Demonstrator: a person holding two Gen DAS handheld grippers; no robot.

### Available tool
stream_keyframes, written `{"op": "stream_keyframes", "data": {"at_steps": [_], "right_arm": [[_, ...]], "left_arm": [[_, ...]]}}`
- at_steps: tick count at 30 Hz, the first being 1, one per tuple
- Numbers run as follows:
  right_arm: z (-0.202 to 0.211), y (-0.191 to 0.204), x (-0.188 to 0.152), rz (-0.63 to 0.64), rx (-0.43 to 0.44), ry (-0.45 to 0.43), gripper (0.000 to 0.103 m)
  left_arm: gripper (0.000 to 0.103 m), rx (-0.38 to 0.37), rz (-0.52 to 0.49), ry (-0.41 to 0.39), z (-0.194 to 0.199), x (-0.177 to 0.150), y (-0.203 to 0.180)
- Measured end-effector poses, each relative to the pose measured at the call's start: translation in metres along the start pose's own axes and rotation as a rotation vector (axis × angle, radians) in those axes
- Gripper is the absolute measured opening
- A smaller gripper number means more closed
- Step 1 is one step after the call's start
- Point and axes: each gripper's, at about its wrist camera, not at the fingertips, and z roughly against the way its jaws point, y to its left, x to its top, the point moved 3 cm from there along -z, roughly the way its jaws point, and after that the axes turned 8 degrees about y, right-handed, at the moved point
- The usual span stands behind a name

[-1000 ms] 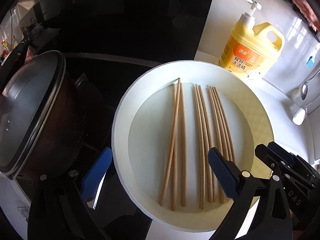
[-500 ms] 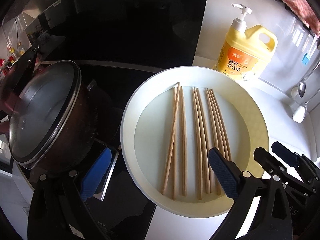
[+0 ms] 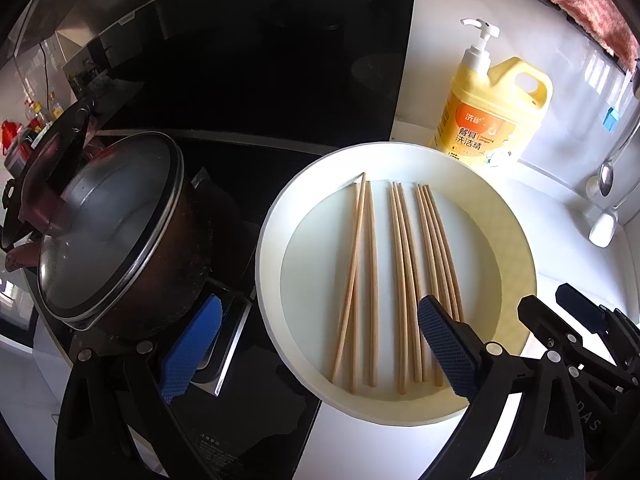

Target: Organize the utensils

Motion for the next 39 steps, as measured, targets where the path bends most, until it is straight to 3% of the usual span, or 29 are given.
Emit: {"op": "stream_keyframes", "data": {"at_steps": [39], "right_arm": [[0.016,-0.004,-0.004,-0.001,-0.010,-0.009,0.058]], "left_arm": [[0.097,0.006,0.022,0.008,0.008,-0.008,-0.002]]}}
